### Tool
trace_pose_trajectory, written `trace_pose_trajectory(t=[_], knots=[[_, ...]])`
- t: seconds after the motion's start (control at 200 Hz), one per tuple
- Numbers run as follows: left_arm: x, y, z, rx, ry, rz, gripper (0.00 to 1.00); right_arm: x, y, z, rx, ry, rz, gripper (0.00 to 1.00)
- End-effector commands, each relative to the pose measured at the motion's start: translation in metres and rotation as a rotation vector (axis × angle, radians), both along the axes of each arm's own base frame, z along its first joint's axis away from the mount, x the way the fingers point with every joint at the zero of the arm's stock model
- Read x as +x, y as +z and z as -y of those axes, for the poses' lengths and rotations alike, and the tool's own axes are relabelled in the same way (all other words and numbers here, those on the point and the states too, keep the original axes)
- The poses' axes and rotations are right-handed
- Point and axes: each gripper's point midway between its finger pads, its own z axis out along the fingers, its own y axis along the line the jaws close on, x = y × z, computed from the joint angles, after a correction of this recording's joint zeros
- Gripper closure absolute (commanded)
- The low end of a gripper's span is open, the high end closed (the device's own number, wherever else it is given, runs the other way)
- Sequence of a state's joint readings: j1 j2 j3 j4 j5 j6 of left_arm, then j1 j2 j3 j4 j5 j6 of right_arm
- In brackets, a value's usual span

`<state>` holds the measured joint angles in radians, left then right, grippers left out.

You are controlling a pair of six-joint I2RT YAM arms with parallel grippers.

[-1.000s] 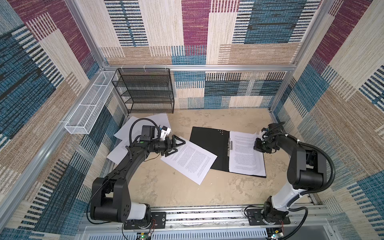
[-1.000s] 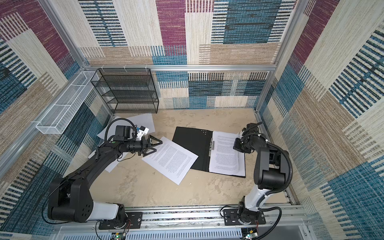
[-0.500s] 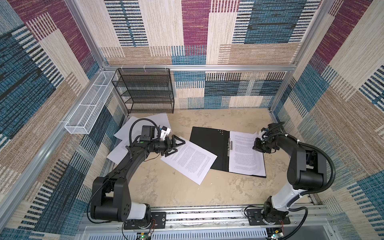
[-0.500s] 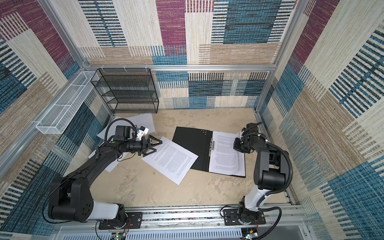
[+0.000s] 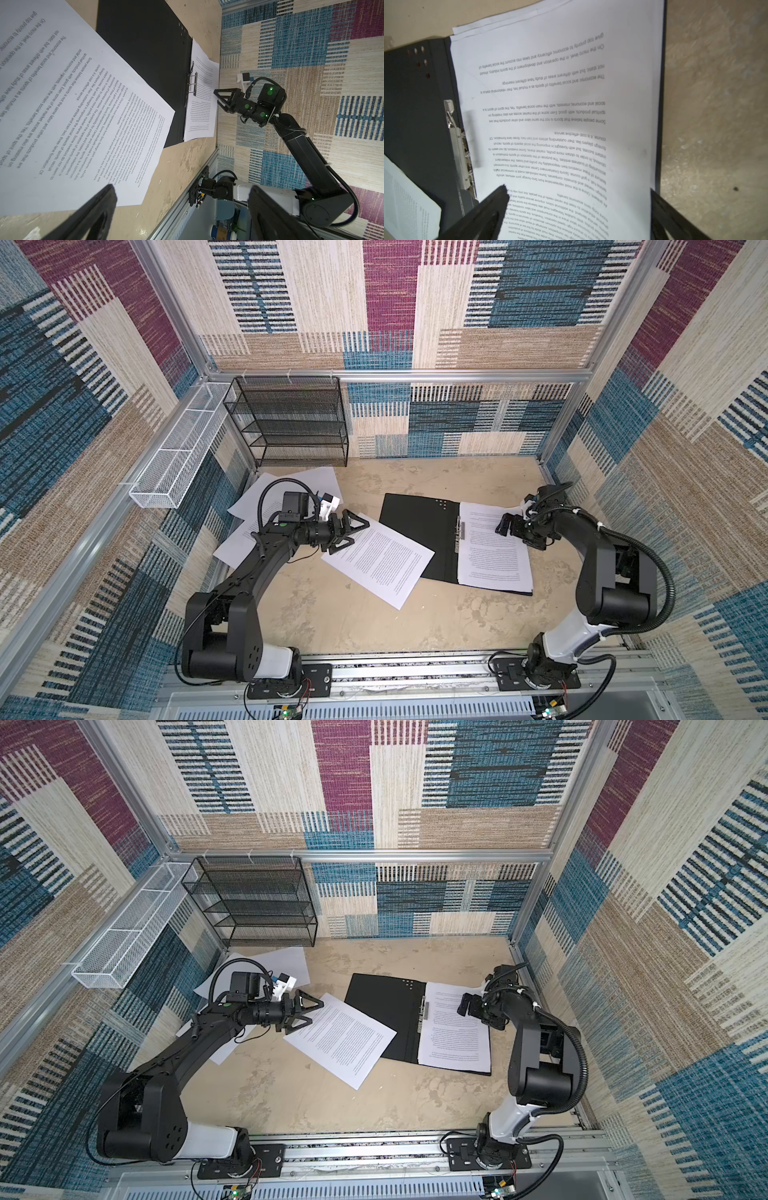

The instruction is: Put the files into the folder

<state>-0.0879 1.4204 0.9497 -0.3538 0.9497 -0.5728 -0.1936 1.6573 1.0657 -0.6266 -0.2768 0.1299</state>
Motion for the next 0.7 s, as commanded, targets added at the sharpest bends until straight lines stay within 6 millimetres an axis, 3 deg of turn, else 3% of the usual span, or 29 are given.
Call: trace_pose_trajectory(t=[0.0,0.2,0.411,0.486,0.541,0.576,0.631,0.696], knots=[[0.001,0.003,0.001,-0.022,-0.01,0.01,0.01,-0.003,0.001,0.004,-0.017,-0.04,-0.004,0.0],[0.002,0.002,0.0,-0.025,-0.004,0.008,0.01,-0.007,0.002,0.021,-0.095,-0.122,-0.012,0.0],[0.003,0.002,-0.002,-0.025,0.005,0.006,0.01,-0.015,0.005,0.056,-0.258,-0.268,-0.029,0.0],[0.004,0.0,-0.004,-0.015,0.014,0.0,0.01,-0.008,0.027,0.062,-0.285,-0.298,0.046,0.0],[0.004,-0.003,-0.006,0.0,0.021,-0.005,0.01,0.002,0.058,0.063,-0.281,-0.315,0.162,0.0],[0.004,-0.005,-0.008,0.019,0.027,-0.009,0.01,0.008,0.077,0.062,-0.217,-0.35,0.261,0.0],[0.004,-0.009,-0.013,0.061,0.04,-0.018,0.01,0.001,0.088,0.074,-0.05,-0.492,0.329,0.0],[0.003,-0.016,-0.018,0.112,0.052,-0.033,0.01,0.003,0.098,0.079,0.051,-0.486,0.383,0.0]])
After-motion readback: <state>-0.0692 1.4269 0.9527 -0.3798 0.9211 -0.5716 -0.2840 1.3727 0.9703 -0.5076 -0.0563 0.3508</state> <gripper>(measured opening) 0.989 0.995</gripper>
